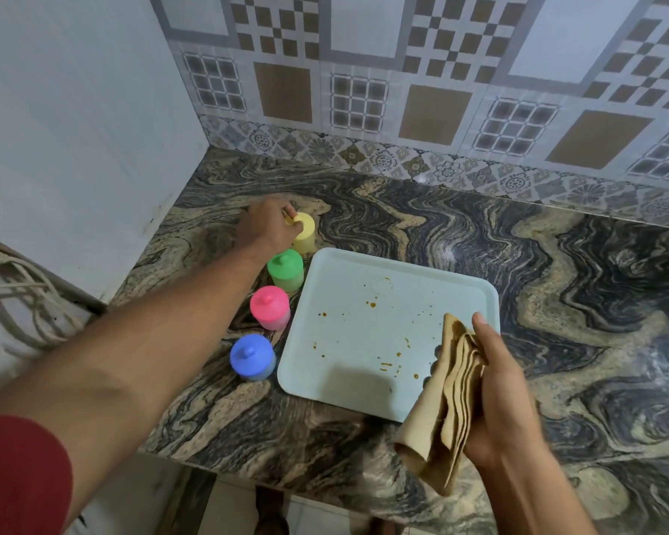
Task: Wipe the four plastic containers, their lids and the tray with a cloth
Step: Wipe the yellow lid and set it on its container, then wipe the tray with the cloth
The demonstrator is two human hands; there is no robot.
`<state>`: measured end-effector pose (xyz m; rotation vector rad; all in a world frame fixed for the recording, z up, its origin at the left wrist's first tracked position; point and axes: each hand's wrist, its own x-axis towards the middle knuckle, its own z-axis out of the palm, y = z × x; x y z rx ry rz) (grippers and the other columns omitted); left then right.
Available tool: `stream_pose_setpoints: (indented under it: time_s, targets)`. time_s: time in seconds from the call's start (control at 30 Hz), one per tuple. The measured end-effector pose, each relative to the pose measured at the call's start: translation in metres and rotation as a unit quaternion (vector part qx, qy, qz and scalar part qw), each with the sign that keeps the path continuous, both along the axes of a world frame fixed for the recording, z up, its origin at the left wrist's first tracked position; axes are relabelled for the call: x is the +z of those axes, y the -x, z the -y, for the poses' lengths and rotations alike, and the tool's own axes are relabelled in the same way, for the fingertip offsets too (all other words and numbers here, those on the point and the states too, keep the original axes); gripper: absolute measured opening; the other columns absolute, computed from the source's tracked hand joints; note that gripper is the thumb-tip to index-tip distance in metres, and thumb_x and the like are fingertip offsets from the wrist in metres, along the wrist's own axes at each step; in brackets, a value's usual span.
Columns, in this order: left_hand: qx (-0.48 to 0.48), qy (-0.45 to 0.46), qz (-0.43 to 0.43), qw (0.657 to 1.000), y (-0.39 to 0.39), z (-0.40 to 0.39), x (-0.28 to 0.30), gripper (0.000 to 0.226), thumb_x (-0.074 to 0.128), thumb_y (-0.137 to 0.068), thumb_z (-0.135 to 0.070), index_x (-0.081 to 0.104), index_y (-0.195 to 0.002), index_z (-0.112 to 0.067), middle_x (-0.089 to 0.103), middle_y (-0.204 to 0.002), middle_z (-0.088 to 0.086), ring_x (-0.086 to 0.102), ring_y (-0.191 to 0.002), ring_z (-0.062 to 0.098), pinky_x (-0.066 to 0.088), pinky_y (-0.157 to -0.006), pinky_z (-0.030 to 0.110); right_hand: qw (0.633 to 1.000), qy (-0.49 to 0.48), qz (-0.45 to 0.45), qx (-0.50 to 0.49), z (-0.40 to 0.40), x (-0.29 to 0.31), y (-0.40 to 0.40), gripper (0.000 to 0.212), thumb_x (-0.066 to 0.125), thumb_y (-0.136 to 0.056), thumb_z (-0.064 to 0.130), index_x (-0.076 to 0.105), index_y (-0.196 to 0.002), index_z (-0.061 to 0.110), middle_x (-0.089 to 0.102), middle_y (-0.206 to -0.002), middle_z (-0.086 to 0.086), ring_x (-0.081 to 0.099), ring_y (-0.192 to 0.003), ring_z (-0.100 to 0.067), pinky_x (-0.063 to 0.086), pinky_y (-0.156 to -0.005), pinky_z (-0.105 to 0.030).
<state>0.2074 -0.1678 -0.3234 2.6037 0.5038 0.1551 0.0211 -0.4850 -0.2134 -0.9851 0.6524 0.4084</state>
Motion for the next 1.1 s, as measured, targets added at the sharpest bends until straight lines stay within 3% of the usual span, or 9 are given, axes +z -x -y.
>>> stream_pose_setpoints:
  time_s: [0.1, 0.17, 0.3, 0.43, 0.6, 0.8, 0.93, 1.03, 1.1]
  targets:
    - [-0.016, -0.002, 0.037, 0.999, 0.006, 0.001, 0.007, 0.032, 0.08, -0.085, -0.048, 0.072, -0.107, -0.026, 0.069, -0.119, 0.008, 0.068, -0.104, 0.03, 0.052, -0.076, 0.036, 0.993, -0.105, -0.052, 0.034, 0.006, -0.012, -0.005, 0.037, 0.064, -0.09, 0.035, 0.068, -0.107, 0.003, 0.068, -0.082, -0.011, 0.069, -0.071, -0.027, 0.064, -0.081, -0.039]
    - [-0.024, 0.003, 0.081, 0.996, 0.015, 0.004, 0.017, 0.031, 0.078, -0.085, -0.049, 0.07, -0.108, -0.028, 0.064, -0.12, 0.006, 0.069, -0.101, 0.029, 0.056, -0.079, 0.039, 0.988, -0.139, -0.064, 0.03, 0.011, -0.02, -0.008, 0.04, 0.056, -0.079, 0.021, 0.062, -0.115, 0.004, 0.063, -0.098, -0.014, 0.063, -0.094, -0.033, 0.049, -0.111, -0.05]
    - [-0.059, 0.043, 0.175, 0.982, 0.05, 0.019, 0.044, 0.026, 0.075, -0.086, -0.036, 0.072, -0.11, -0.025, 0.062, -0.117, -0.001, 0.069, -0.094, 0.017, 0.059, -0.08, 0.036, 0.989, -0.119, -0.029, 0.082, 0.011, -0.03, -0.017, 0.029, 0.049, -0.087, 0.005, 0.062, -0.112, 0.005, 0.069, -0.089, -0.013, 0.071, -0.08, -0.028, 0.06, -0.083, -0.045]
    - [-0.079, 0.093, 0.25, 0.961, 0.117, 0.048, 0.06, 0.017, 0.072, -0.088, -0.022, 0.075, -0.104, -0.018, 0.067, -0.105, 0.0, 0.065, -0.088, 0.005, 0.051, -0.079, 0.017, 0.992, -0.079, -0.04, 0.09, 0.006, -0.036, -0.032, 0.018, 0.058, -0.104, 0.02, 0.071, -0.107, 0.008, 0.075, -0.073, -0.006, 0.073, -0.053, -0.018, 0.059, -0.046, -0.03]
    - [-0.052, 0.125, 0.197, 0.971, 0.229, 0.093, 0.012, 0.012, 0.07, -0.09, -0.02, 0.076, -0.101, -0.02, 0.067, -0.101, -0.007, 0.067, -0.096, 0.005, 0.055, -0.081, 0.03, 0.974, 0.113, 0.131, 0.143, 0.005, -0.069, -0.054, 0.017, 0.058, -0.108, 0.019, 0.065, -0.121, 0.012, 0.072, -0.078, -0.001, 0.067, -0.062, -0.016, 0.056, -0.053, -0.03]
    - [-0.057, 0.122, 0.113, 0.984, 0.308, 0.145, -0.075, 0.016, 0.067, -0.094, -0.025, 0.073, -0.109, -0.022, 0.059, -0.111, -0.006, 0.06, -0.109, 0.014, 0.052, -0.091, 0.034, 0.745, 0.353, 0.438, 0.36, -0.026, -0.109, -0.072, 0.033, 0.065, -0.104, 0.026, 0.056, -0.136, 0.029, 0.069, -0.099, 0.007, 0.066, -0.086, -0.012, 0.052, -0.075, -0.031]
    - [-0.047, 0.095, 0.103, 0.989, 0.305, 0.15, -0.098, 0.024, 0.062, -0.1, -0.027, 0.071, -0.12, -0.019, 0.059, -0.12, 0.001, 0.056, -0.117, 0.022, 0.051, -0.098, 0.041, 0.598, 0.36, 0.531, 0.48, -0.056, -0.142, -0.069, 0.041, 0.064, -0.103, 0.025, 0.045, -0.139, 0.02, 0.069, -0.11, -0.009, 0.065, -0.09, -0.03, 0.037, -0.071, -0.034]
    - [-0.066, 0.052, 0.112, 0.99, 0.3, 0.15, -0.108, 0.024, 0.065, -0.1, -0.029, 0.071, -0.117, -0.014, 0.06, -0.121, 0.006, 0.058, -0.117, 0.028, 0.05, -0.1, 0.044, 0.505, 0.361, 0.565, 0.544, -0.066, -0.168, -0.063, 0.046, 0.063, -0.101, 0.025, 0.046, -0.143, 0.023, 0.064, -0.129, -0.008, 0.064, -0.105, -0.036, 0.048, -0.078, -0.04]
    - [-0.075, 0.04, 0.127, 0.988, 0.298, 0.146, -0.112, 0.021, 0.066, -0.101, -0.029, 0.072, -0.116, -0.015, 0.062, -0.121, 0.005, 0.059, -0.115, 0.028, 0.048, -0.105, 0.042, 0.427, 0.379, 0.621, 0.537, -0.069, -0.185, -0.061, 0.036, 0.061, -0.101, 0.028, 0.052, -0.136, 0.023, 0.061, -0.115, -0.009, 0.063, -0.092, -0.037, 0.053, -0.068, -0.046]
